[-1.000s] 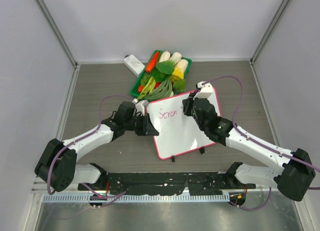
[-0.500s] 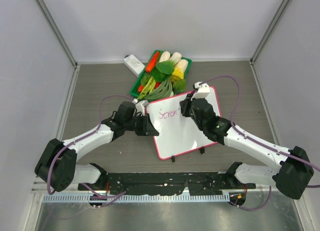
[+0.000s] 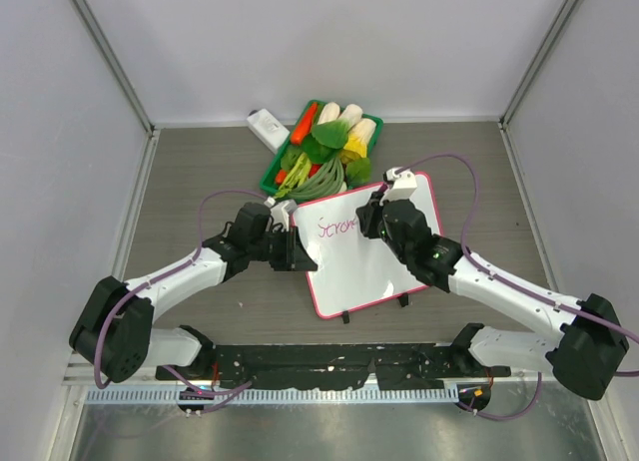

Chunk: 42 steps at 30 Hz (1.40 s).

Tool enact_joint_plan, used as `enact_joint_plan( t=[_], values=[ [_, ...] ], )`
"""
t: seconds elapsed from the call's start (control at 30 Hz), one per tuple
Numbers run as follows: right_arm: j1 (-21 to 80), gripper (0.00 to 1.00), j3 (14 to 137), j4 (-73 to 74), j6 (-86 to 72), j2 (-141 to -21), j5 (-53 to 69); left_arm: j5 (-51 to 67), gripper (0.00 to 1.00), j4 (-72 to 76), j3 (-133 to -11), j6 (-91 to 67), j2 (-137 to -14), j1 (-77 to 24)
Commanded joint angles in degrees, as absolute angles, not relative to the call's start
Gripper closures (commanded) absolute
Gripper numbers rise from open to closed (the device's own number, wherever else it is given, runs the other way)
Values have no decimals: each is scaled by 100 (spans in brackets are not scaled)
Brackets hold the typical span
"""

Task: Write a sentence on the whiteboard
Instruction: Write with the whiteboard marker on the whiteboard.

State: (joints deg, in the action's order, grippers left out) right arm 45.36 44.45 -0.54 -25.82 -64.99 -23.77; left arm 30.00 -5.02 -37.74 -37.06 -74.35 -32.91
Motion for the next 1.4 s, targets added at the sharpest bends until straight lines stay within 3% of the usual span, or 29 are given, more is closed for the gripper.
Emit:
enact_joint_plan(
  t=[0.0,1.37],
  values=[
    [4535,99,4342,158,-2602,-6346,-2312,2180,100,-1116,-3683,-3155,-7523,-3401],
    [4456,99,4544,-35,-2513,-6469,-2830,2145,100,-1169,-3718,-3147,-7532,-3437]
  ],
)
